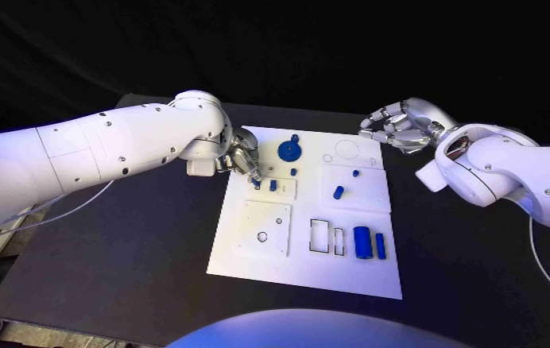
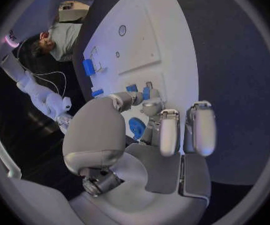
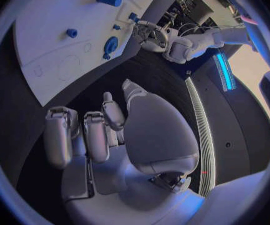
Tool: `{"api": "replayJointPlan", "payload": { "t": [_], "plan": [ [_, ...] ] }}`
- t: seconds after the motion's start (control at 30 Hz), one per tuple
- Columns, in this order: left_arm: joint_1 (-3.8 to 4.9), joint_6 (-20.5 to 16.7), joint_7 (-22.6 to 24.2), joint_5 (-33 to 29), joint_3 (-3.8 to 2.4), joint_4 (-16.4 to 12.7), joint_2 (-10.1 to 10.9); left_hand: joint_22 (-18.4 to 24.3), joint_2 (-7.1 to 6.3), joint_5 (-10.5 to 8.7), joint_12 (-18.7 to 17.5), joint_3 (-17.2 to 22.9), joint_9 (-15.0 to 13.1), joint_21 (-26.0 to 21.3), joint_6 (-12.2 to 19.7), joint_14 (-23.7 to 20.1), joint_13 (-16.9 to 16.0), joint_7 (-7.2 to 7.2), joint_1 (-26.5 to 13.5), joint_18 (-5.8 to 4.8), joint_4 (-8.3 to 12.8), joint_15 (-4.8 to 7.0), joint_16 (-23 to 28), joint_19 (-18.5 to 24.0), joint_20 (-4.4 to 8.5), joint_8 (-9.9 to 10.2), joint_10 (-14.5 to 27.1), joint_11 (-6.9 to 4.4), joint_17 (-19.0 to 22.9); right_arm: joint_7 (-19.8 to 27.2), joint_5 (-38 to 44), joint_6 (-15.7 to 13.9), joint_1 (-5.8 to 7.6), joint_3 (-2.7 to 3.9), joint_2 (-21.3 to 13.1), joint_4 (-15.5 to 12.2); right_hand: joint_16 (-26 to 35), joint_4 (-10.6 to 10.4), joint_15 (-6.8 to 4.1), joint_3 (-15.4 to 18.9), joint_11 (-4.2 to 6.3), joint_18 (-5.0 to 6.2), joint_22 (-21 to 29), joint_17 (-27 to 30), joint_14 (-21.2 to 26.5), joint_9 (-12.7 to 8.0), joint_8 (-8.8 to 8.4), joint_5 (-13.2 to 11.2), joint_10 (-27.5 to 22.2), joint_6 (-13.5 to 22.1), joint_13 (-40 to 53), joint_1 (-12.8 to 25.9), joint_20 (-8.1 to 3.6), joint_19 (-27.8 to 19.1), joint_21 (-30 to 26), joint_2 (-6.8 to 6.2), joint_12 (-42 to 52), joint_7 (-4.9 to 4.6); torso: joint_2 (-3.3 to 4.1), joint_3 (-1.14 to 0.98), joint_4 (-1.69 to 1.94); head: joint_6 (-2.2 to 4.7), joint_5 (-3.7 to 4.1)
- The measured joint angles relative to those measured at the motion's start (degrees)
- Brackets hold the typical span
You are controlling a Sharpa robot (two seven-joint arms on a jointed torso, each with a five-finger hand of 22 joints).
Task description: Assemble the parts on the task board
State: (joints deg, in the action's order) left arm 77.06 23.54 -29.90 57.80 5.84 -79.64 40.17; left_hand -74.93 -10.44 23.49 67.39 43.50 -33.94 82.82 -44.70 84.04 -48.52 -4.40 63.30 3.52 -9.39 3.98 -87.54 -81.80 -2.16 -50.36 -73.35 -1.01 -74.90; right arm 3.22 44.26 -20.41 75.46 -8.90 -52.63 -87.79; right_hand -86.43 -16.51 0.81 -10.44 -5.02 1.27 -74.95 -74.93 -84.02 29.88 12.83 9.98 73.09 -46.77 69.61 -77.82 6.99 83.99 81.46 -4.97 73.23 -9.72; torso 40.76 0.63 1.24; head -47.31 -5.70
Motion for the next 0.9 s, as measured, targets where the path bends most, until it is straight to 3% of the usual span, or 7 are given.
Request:
{"api": "replayJointPlan", "payload": {
  "t": [0.2, 0.27, 0.9],
  "plan": [
    [-0.12, 0.42, -0.02, 0.11, 0.04, 0.02, -0.07, 0.0, -0.16, 0.27, -0.25, 0.0, -0.06, 0.23, -0.03, 0.0, 0.96, 0.03, -0.28, 0.0, 0.01, 0.0, 0.0, 0.0, 0.0, -0.07, 0.0, 0.0, 0.0, -0.01, 0.12, 0.01, 0.0, 0.0, -0.04, -0.02, 0.0, 0.0, 0.0, 0.0, 0.0, 0.0, 0.0, 0.0, 0.0, 0.0, 0.0, 0.0, 0.0, 0.0, 0.0, 0.0, 0.0, 0.0, 0.0, 0.0, 0.0, 0.0, 0.01, 0.02, -0.02, -0.08, -0.03],
    [-0.13, 0.6, -0.03, 0.12, 0.05, 0.02, -0.07, 0.01, -0.24, 0.28, -0.45, 0.01, -2.36, 0.23, -0.12, 0.0, 1.2, 0.11, -0.36, 0.0, 0.01, 0.0, 0.0, 0.0, 0.0, -0.08, 0.0, 0.0, 0.0, -0.02, 0.15, 0.02, 0.0, 0.0, -0.06, -0.02, 0.0, 0.0, 0.0, 0.0, 0.0, 0.0, 0.01, 0.0, 0.0, 0.0, 0.0, 0.0, 0.0, 0.0, 0.0, 0.0, 0.0, 0.0, 0.0, 0.0, 0.0, 0.0, 0.01, 0.03, -0.02, -0.11, -0.04],
    [-0.55, 1.26, -0.02, 0.31, -0.01, 0.55, -0.5, 0.01, -0.54, 0.27, -0.45, 0.62, -2.53, 0.23, -0.41, 0.0, 1.48, 0.21, -1.11, 0.0, 0.62, -0.01, 0.0, 0.01, 0.0, -0.55, 0.01, 0.01, 0.0, -0.02, 0.31, 0.03, 0.0, 0.0, -0.17, -0.05, 0.0, 0.0, 0.0, 0.0, 0.0, 0.0, 0.02, 0.01, 0.0, 0.01, 0.0, 0.0, 0.0, 0.0, -0.09, 0.0, 0.0, 0.0, 0.0, 0.0, 0.0, 0.0, 0.02, 0.02, -0.01, -0.29, 0.01]
  ]
}}
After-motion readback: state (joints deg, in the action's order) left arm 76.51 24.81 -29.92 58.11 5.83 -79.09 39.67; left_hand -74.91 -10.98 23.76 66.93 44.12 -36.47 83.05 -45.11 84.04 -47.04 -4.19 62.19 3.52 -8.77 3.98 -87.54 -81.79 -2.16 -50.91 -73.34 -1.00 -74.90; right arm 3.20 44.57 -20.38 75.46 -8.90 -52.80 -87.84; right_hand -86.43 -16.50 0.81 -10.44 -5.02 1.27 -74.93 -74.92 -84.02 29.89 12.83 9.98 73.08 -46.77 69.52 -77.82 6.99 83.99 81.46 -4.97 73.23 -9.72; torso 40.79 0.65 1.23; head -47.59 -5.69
